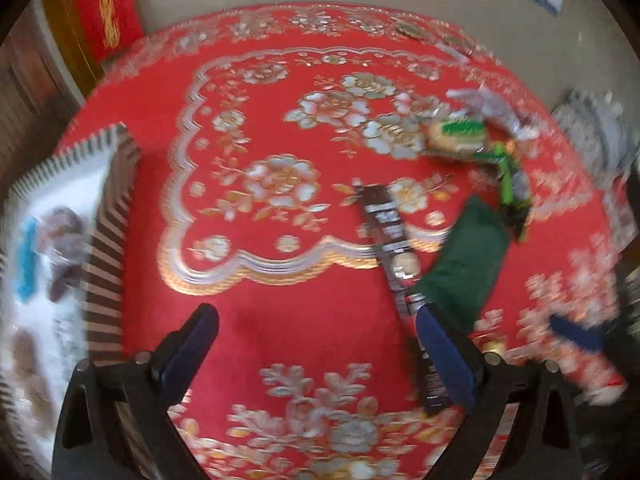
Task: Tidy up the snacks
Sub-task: 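Grasp the Nescafe coffee stick with the left tool while the right grasps the red chocolate bar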
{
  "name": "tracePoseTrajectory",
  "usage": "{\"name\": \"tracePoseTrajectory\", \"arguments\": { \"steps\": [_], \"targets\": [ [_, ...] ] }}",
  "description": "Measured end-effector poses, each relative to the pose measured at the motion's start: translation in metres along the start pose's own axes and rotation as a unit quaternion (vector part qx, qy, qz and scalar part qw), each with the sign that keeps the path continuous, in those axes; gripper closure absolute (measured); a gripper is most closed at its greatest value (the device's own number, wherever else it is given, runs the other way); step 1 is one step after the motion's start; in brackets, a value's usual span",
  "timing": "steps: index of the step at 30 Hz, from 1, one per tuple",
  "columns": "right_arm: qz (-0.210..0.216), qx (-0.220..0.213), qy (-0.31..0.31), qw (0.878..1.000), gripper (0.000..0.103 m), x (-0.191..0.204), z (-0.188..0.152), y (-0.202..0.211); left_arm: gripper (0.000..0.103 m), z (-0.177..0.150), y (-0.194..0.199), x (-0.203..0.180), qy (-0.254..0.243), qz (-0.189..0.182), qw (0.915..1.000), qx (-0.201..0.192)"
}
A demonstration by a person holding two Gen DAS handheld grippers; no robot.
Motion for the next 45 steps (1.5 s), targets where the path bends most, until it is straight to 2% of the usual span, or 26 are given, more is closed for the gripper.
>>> {"name": "tracePoseTrajectory", "arguments": {
  "steps": [2, 5, 8, 11, 18, 23, 28, 29, 32, 35, 37, 41, 45],
  "targets": [
    [0.000, 0.004, 0.000, 1.000, 0.049, 0.001, -0.006, 0.001, 0.003, -0.001, -0.004, -0.008, 0.013, -0.021, 0.9996, 0.015],
    [0.003, 0.011, 0.002, 1.000, 0.049, 0.004, -0.011, -0.001, 0.003, 0.003, -0.010, -0.015, 0.009, -0.010, 0.9998, 0.012],
    [0.016, 0.003, 0.005, 1.000, 0.049, 0.011, -0.007, 0.002, 0.003, 0.012, -0.014, -0.016, 0.028, -0.009, 0.9995, 0.009],
    [0.012, 0.002, 0.008, 1.000, 0.049, 0.011, -0.006, 0.005, 0.003, 0.020, -0.021, -0.015, 0.036, 0.001, 0.9993, 0.007],
    [0.017, 0.000, -0.001, 1.000, 0.049, 0.005, -0.006, 0.009, 0.003, 0.026, -0.031, -0.019, 0.051, 0.001, 0.9986, 0.013],
    [0.023, -0.003, 0.000, 1.000, 0.049, 0.005, -0.005, 0.010, 0.003, 0.030, -0.037, -0.023, 0.034, 0.037, 0.9987, 0.006],
    [0.026, -0.007, 0.004, 1.000, 0.049, 0.008, -0.003, 0.011, 0.004, 0.027, -0.038, -0.022, 0.027, 0.046, 0.9986, 0.003],
    [0.026, -0.008, 0.005, 1.000, 0.049, 0.008, -0.003, 0.011, 0.006, 0.027, -0.037, -0.022, 0.025, 0.047, 0.9986, 0.001],
    [0.025, -0.011, 0.012, 1.000, 0.049, 0.010, -0.002, 0.011, 0.023, 0.024, -0.030, -0.018, 0.012, 0.063, 0.9979, -0.007],
    [0.023, -0.016, 0.016, 0.999, 0.049, 0.011, 0.000, 0.012, 0.043, 0.023, -0.025, -0.016, 0.008, 0.058, 0.9982, -0.012],
    [0.022, -0.017, 0.021, 0.999, 0.049, 0.012, 0.000, 0.011, 0.062, 0.020, -0.020, -0.016, 0.006, 0.052, 0.9985, -0.011],
    [0.021, -0.014, 0.031, 0.999, 0.049, 0.020, -0.001, 0.008, 0.067, 0.009, -0.012, -0.017, 0.009, 0.026, 0.9996, -0.003],
    [0.023, -0.007, 0.043, 0.999, 0.049, 0.030, -0.005, 0.004, 0.065, -0.003, -0.003, -0.009, 0.055, -0.003, 0.9984, 0.013]
  ]
}}
Point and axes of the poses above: each gripper's, at about its wrist camera, not at the fingertips, and y roughly against the way its jaws point, x to its left, z to its top, the point moved 9 cm from there along -y, roughly the way its jaws point, and after that the axes turned 8 degrees about -x, right-handed, at the moved point
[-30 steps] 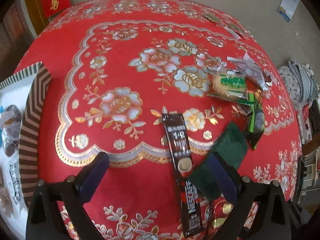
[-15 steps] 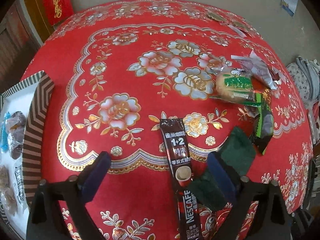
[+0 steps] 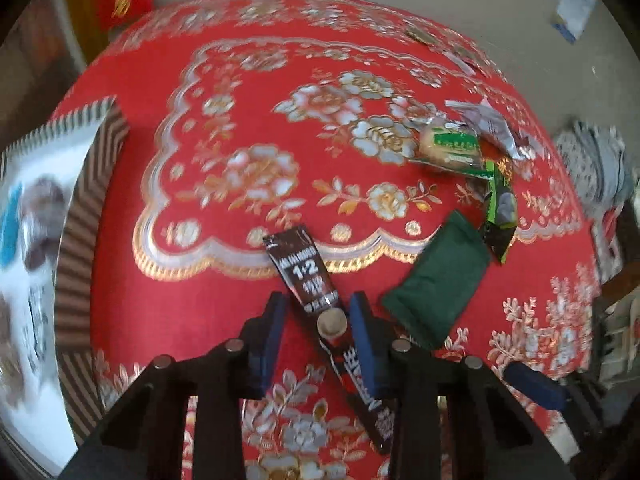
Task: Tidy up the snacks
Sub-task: 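Grasp the Nescafe coffee stick with the left tool while the right grasps the red chocolate bar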
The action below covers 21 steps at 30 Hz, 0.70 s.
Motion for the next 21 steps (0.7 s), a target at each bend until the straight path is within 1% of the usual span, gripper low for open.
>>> {"name": "tracePoseTrajectory", "arguments": {
  "steps": [2, 3, 4, 7, 11, 12, 13, 14, 15, 19, 21],
  "targets": [
    [0.002, 0.001, -0.002, 1.000, 0.049, 0.002, 0.000, -0.001, 0.054, -0.006, 0.004, 0.002, 0.009, -0.002, 0.9999, 0.005],
    [0.002, 0.000, -0.004, 1.000, 0.049, 0.002, 0.000, -0.001, 0.043, -0.009, 0.005, 0.002, 0.012, -0.002, 0.9999, 0.009],
    [0.001, 0.000, -0.005, 1.000, 0.049, 0.001, 0.001, -0.002, 0.036, -0.013, 0.006, 0.001, 0.016, -0.004, 0.9998, 0.010],
    [0.001, 0.004, -0.004, 1.000, 0.049, 0.002, -0.001, -0.004, 0.033, -0.018, 0.007, -0.005, 0.021, -0.009, 0.9997, 0.010],
    [-0.001, 0.014, 0.013, 1.000, 0.049, 0.010, -0.006, -0.007, 0.033, -0.018, 0.005, -0.012, 0.020, 0.002, 0.9998, 0.000],
    [-0.002, 0.014, 0.017, 1.000, 0.049, 0.011, -0.007, -0.006, 0.036, -0.018, 0.004, -0.014, 0.014, 0.003, 0.9999, -0.001],
    [-0.004, 0.013, 0.021, 1.000, 0.049, 0.011, -0.008, -0.005, 0.049, -0.017, 0.004, -0.016, 0.007, 0.005, 1.0000, -0.004],
    [-0.007, 0.012, 0.023, 1.000, 0.049, 0.010, -0.008, -0.005, 0.059, -0.017, 0.005, -0.015, -0.001, 0.012, 0.9999, -0.006],
    [-0.009, 0.010, 0.023, 1.000, 0.049, 0.009, -0.008, -0.004, 0.072, -0.017, 0.004, -0.015, -0.008, 0.014, 0.9998, -0.008],
    [-0.009, 0.010, 0.012, 1.000, 0.049, 0.005, -0.009, -0.003, 0.082, -0.018, 0.006, -0.009, -0.021, 0.001, 0.9998, -0.005],
    [-0.008, 0.010, 0.013, 1.000, 0.049, 0.007, -0.009, -0.004, 0.083, -0.021, 0.009, -0.003, -0.028, 0.002, 0.9996, -0.004]
  ]
}}
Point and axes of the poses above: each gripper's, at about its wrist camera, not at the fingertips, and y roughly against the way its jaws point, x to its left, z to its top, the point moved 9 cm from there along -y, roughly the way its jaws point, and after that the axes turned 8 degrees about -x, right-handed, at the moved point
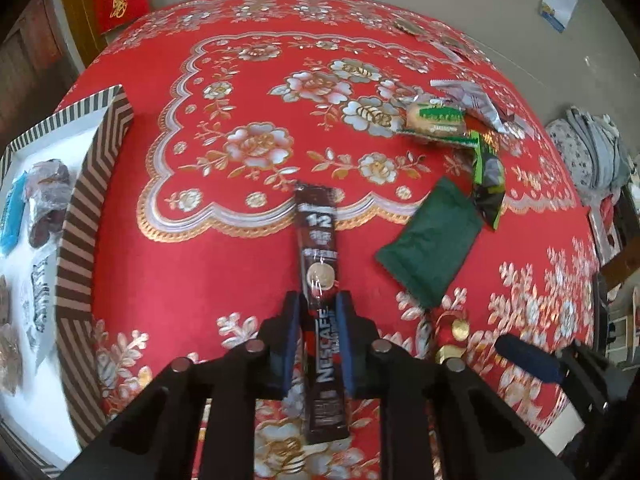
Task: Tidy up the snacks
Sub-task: 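Grasp the Nescafe coffee stick with the left tool while the right grasps the red chocolate bar, then lift and carry the coffee stick and chocolate bar over the white tray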
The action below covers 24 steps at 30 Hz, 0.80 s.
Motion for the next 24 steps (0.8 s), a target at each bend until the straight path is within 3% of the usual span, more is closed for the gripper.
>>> {"name": "tracePoseTrajectory", "arguments": {
  "steps": [7, 12, 15, 17, 24],
  "targets": [
    [-0.018, 0.021, 0.003, 1.000, 0.049, 0.012, -0.001, -0.021, 0.085, -0.004, 0.010, 0.020, 0.004, 0.001, 0.9999, -0.013],
    [-0.054, 0.023, 0.003, 0.998, 0.049, 0.011, -0.001, -0.026, 0.085, -0.005, 0.010, 0.024, 0.008, -0.014, 0.9998, -0.012],
    [-0.084, 0.022, 0.025, 0.996, 0.060, 0.011, -0.003, -0.026, 0.085, -0.005, 0.010, 0.023, 0.005, -0.017, 0.9997, -0.014],
    [-0.099, 0.018, 0.044, 0.994, 0.077, 0.010, -0.004, -0.026, 0.085, -0.006, 0.010, 0.024, 0.005, -0.020, 0.9997, -0.014],
    [-0.088, 0.008, 0.064, 0.994, 0.079, 0.006, -0.005, -0.013, 0.087, -0.008, 0.018, 0.033, 0.015, -0.025, 0.9994, -0.018]
  ]
}}
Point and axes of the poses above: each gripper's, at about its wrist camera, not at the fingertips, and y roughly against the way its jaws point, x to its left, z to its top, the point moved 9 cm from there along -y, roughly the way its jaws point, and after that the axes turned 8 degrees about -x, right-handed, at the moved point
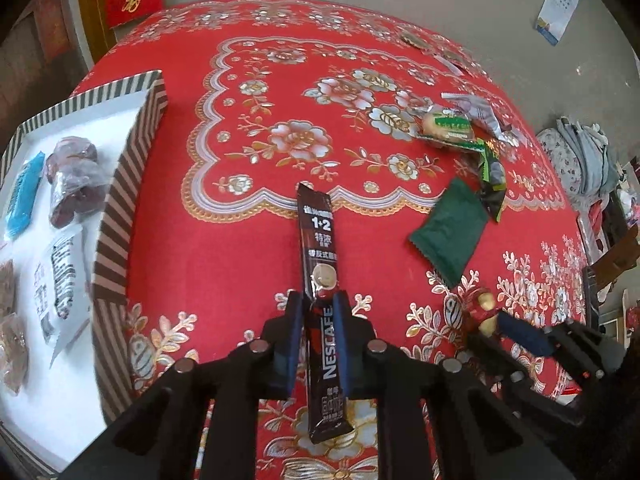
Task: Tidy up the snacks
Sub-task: 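Lift and carry the coffee stick and chocolate bar over the white tray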
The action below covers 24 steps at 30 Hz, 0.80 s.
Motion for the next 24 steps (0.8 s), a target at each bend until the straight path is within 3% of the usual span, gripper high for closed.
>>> {"name": "tracePoseTrajectory", "arguments": {
  "steps": [8, 15, 17, 19, 20, 24],
  "targets": [
    [0.018, -0.033, -0.003, 0.999, 0.079, 0.003, 0.020, 0.014, 0.087, 0.004, 0.011, 0.006, 0.008, 0.001, 0.9999, -0.010],
    [0.031, -0.042, -0.012, 0.999, 0.079, 0.005, 0.024, 0.015, 0.086, -0.005, 0.004, 0.000, 0.008, -0.001, 0.9999, 0.010],
    [0.033, -0.040, -0.014, 0.999, 0.079, 0.004, 0.023, 0.014, 0.078, -0.005, 0.004, -0.006, -0.004, 0.004, 0.9999, 0.011],
    [0.036, -0.038, -0.015, 0.998, 0.079, 0.004, 0.022, 0.013, 0.048, -0.006, 0.001, -0.012, -0.010, 0.003, 0.9998, 0.019],
    [0.038, -0.038, -0.016, 0.998, 0.079, 0.004, 0.021, 0.013, 0.042, -0.007, -0.001, -0.016, -0.012, 0.002, 0.9997, 0.021],
    [0.046, -0.043, -0.023, 0.998, 0.079, 0.002, 0.021, 0.015, 0.040, -0.009, -0.011, -0.020, -0.028, 0.019, 0.9987, 0.037]
  ]
}}
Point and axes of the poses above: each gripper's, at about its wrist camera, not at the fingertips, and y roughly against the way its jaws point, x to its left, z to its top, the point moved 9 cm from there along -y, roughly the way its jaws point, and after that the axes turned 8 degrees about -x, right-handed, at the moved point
